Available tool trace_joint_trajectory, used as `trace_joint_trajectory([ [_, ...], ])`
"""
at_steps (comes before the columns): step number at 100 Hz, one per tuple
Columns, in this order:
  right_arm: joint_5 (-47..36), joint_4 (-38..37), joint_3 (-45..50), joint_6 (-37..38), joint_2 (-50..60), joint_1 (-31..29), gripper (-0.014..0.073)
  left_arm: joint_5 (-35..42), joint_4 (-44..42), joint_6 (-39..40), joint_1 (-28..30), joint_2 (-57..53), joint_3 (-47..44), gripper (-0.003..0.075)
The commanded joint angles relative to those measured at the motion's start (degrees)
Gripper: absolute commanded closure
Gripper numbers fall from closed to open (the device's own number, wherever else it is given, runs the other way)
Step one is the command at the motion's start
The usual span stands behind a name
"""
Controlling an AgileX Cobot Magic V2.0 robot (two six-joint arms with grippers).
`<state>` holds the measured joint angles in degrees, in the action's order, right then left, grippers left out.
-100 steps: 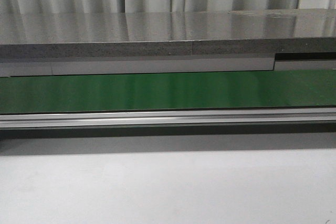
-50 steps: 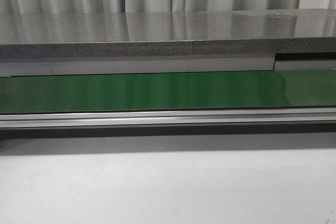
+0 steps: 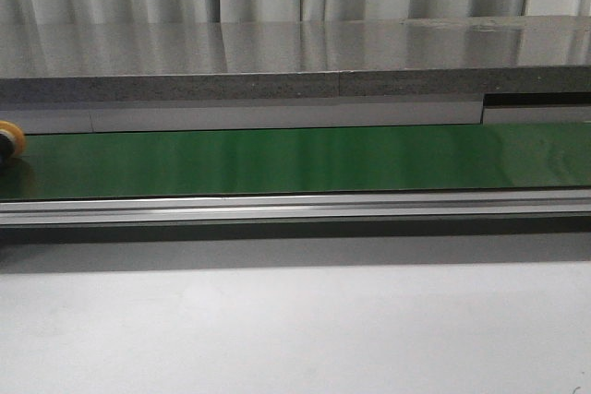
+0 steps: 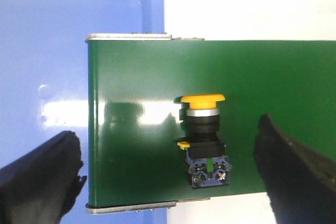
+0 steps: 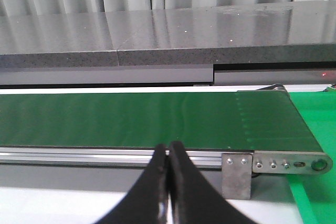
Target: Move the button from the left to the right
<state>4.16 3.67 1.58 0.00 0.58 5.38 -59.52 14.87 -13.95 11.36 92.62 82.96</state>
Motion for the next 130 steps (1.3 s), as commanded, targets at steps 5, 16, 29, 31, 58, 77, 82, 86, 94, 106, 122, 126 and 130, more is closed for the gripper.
trace_joint_trajectory([
  [5, -4.8, -0.45, -1.0, 0.0, 1.05, -0.25, 0.0661, 2.07, 5.56, -3.09, -0.28, -8.23, 1.63, 0.0081],
  [16, -4.8, -0.45, -1.0, 0.0, 1.05, -0.25, 0.0661, 3.7, 8.68, -5.93, -1.03, -12.95, 0.55, 0.0081],
  [29, -4.8, -0.45, -1.0, 0.0, 1.05, -0.25, 0.0661, 9.27, 8.68, -6.59, -3.03, -19.82, -3.56, 0.0081],
  [31, -4.8, -0.45, -1.0, 0.0, 1.05, -0.25, 0.0661, 10.44, 8.68, -6.59, -3.4, -21.01, -4.21, 0.0081],
  [58, -4.8, -0.45, -1.0, 0.0, 1.05, -0.25, 0.0661, 28.66, 6.89, -6.7, -7.81, -37.33, -22.01, 0.0081],
  [77, -4.8, -0.45, -1.0, 0.0, 1.05, -0.25, 0.0661, 43.28, 5.96, -6.7, -8.29, -49.91, -37.33, 0.0081],
  [82, -4.8, -0.45, -1.0, 0.0, 1.05, -0.25, 0.0661, 46.39, 5.96, -6.7, -8.29, -53.22, -41.43, 0.0081],
  [86, -4.8, -0.45, -1.0, 0.0, 1.05, -0.25, 0.0661, 48.35, 5.96, -6.7, -8.29, -55.64, -44.82, 0.0081],
  [94, -4.8, -0.45, -1.0, 0.0, 1.05, -0.25, 0.0661, 51.62, 5.96, -6.7, -8.29, -61.28, -50.48, 0.0081],
  [106, -4.8, -0.45, -1.0, 0.0, 1.05, -0.25, 0.0661, 52.27, 5.96, -6.7, -8.29, -67.99, -57.9, 0.0081],
  [122, -4.8, -0.45, -1.0, 0.0, 1.05, -0.25, 0.0661, 52.27, 5.96, -6.7, -8.29, -73.97, -64.44, 0.0081],
  [126, -4.8, -0.45, -1.0, 0.0, 1.05, -0.25, 0.0661, 52.27, 5.96, -6.7, -8.29, -74.75, -65.59, 0.0081],
  [130, -4.8, -0.45, -1.0, 0.0, 1.05, -0.25, 0.0661, 52.39, 5.96, -6.7, -8.29, -74.99, -66.42, 0.0081],
])
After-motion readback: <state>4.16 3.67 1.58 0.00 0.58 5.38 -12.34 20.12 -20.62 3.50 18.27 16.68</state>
